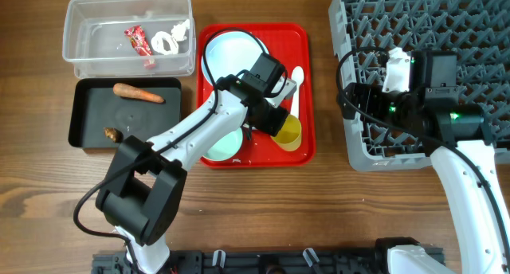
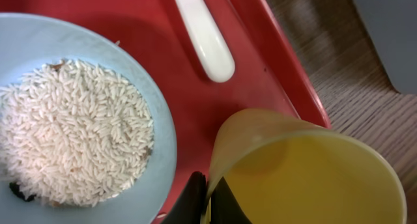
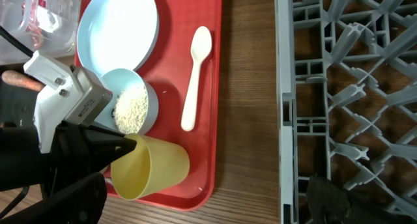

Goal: Sort waste into correct bins and load items into the dishwasher rack
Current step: 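Grasp the yellow cup with the left gripper and lift it toward the right gripper, then grasp the yellow cup with the right gripper and release it from the left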

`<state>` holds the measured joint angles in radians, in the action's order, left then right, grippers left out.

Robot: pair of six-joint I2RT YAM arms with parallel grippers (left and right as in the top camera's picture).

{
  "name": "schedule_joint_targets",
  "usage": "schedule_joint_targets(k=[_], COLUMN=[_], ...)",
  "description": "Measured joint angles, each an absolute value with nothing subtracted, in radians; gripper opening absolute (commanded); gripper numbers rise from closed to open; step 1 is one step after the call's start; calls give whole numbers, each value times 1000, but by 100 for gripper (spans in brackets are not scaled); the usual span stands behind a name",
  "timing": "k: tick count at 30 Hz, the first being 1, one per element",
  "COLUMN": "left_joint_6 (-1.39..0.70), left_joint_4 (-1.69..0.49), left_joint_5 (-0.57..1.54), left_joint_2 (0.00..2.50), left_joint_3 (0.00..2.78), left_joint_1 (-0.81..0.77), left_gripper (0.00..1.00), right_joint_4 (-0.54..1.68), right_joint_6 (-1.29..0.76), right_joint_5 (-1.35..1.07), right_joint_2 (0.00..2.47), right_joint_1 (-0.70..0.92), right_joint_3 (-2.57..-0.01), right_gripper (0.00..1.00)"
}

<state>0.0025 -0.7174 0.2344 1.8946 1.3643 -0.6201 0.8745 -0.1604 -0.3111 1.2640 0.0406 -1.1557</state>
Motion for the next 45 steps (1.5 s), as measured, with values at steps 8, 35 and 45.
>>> schedule_joint_targets(k=[8, 35, 45], left_joint_6=[-71, -235, -291], left_joint_4=[-736, -399, -400], left_joint_5=[400, 1365, 1378], left_joint_2=[1718, 1657, 1657], left_joint_3=[1368, 1383, 1383], left_joint_1=[-472, -165, -165], left_gripper=[4, 4, 4], right_joint_4=[817, 128, 7], right_joint_6=[-151, -112, -149], right_joint_5=[-386, -1268, -1275], right_joint_2=[1264, 1475, 1475], right_joint_1=[41, 240, 240], right_joint_3=[-1156, -1156, -1156], right_gripper=[100, 82, 75])
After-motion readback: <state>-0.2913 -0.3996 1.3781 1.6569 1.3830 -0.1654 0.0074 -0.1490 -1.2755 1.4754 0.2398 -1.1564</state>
